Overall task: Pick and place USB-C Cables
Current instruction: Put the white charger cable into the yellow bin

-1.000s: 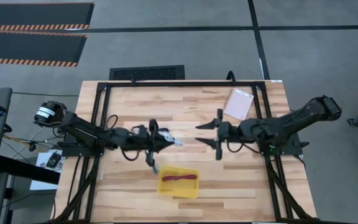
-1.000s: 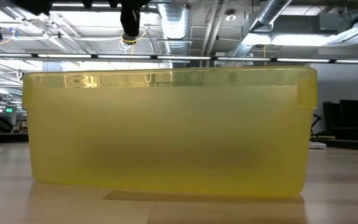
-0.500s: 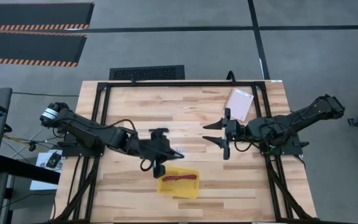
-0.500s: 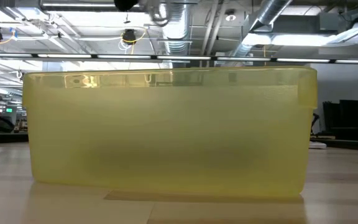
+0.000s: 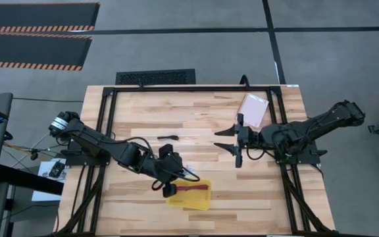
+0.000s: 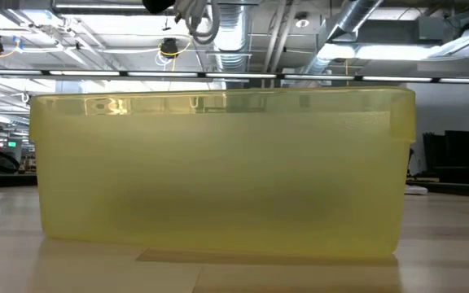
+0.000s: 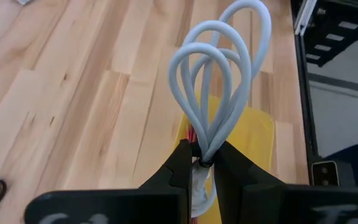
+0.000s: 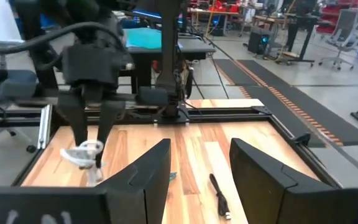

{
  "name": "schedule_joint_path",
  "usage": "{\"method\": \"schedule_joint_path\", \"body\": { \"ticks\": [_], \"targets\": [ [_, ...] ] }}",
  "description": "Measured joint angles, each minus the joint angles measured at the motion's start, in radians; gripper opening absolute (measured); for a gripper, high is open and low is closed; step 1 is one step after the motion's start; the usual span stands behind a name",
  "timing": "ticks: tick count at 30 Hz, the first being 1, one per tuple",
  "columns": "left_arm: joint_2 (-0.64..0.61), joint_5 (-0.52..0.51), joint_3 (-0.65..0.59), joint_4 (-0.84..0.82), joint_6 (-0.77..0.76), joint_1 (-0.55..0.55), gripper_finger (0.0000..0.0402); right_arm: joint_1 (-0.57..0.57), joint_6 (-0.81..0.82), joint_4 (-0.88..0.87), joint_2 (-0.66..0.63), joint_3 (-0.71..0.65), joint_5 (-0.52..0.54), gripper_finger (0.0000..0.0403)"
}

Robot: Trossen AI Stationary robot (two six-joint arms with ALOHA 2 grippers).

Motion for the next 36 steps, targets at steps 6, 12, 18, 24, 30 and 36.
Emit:
{"method": "schedule_joint_path", "body": {
  "ticks": [6, 12, 18, 24, 30, 36],
  "targets": [
    [0.052, 0.001, 0.000, 0.005, 0.003, -0.015, 0.0014, -0.006, 0.058, -0.016, 0.000, 0.000, -0.002, 0.0186],
    [0.191, 0.033, 0.000, -0.003, 0.021, -0.028, 0.0014, 0.018, 0.064, -0.025, 0.000, 0.000, -0.003, 0.0184],
    [0.308, 0.085, -0.002, 0.015, -0.013, -0.027, 0.0017, 0.036, 0.067, -0.033, 0.000, 0.000, -0.003, 0.0184],
    [0.345, 0.133, -0.002, 0.068, -0.015, -0.018, 0.0018, 0.035, 0.117, -0.082, 0.000, 0.000, -0.004, 0.0184],
    [0.345, 0.110, -0.001, 0.034, -0.056, -0.006, 0.0033, 0.035, 0.163, -0.118, 0.000, 0.000, -0.007, 0.0184],
    [0.345, 0.135, -0.010, 0.044, -0.070, 0.002, 0.0051, 0.035, 0.163, -0.128, 0.000, 0.000, -0.007, 0.0184]
  ]
}}
